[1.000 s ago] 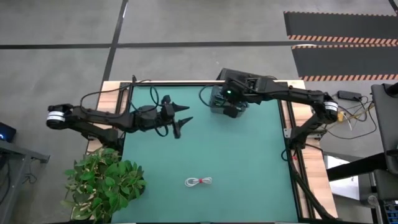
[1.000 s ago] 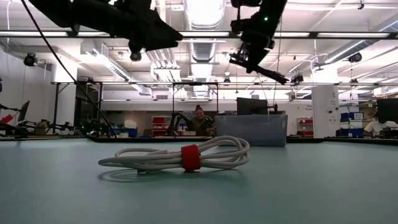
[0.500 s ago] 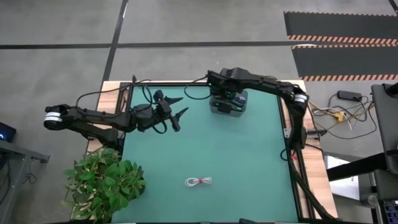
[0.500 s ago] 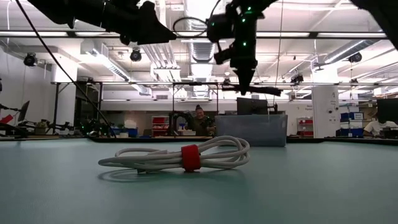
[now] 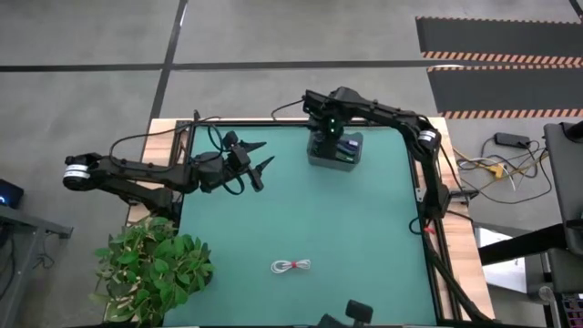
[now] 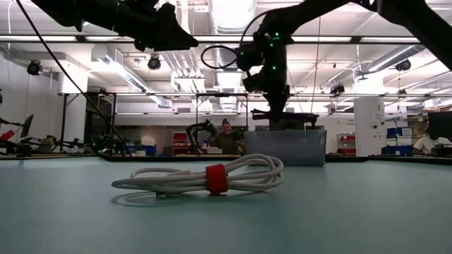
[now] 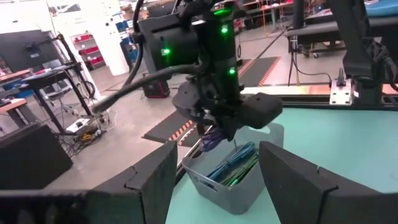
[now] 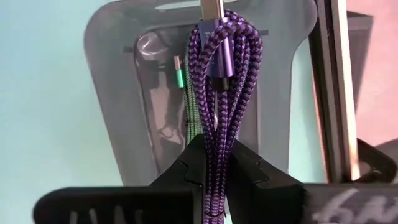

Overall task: Pick and place USB-C Cables
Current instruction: Put the purple cable into the black bin

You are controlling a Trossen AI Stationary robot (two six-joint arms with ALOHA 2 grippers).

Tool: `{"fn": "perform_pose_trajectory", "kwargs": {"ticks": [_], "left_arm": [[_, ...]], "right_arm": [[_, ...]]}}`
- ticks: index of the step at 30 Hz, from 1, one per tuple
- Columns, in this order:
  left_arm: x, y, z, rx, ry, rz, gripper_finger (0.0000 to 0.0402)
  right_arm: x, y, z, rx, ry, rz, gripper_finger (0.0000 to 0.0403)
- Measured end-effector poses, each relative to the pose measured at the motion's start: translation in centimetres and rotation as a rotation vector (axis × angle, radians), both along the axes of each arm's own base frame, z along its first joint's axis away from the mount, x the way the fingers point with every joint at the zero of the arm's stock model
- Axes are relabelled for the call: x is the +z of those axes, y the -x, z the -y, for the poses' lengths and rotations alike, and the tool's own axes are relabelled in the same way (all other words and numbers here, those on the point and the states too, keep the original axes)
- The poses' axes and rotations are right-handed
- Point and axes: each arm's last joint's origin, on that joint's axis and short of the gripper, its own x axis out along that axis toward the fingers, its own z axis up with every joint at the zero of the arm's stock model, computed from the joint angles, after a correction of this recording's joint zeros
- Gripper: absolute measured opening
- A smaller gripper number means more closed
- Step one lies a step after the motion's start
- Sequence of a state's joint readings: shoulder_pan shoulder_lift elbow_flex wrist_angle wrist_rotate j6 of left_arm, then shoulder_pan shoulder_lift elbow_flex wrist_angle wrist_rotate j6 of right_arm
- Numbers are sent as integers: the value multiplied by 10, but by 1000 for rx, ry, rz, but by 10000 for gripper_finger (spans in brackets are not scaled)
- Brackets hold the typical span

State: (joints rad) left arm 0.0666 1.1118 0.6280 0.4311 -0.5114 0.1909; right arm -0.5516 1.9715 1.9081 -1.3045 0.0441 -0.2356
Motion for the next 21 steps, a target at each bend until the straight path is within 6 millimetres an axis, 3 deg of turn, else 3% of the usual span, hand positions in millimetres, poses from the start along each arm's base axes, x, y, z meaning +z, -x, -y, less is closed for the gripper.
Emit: {"fn": "perform_pose_trajectory", "kwargs": {"ticks": [21], "left_arm": [[0, 0, 0, 0, -1, 5, 210]], "right_arm": [[-28, -9, 9, 3, -131, 36, 22]]}}
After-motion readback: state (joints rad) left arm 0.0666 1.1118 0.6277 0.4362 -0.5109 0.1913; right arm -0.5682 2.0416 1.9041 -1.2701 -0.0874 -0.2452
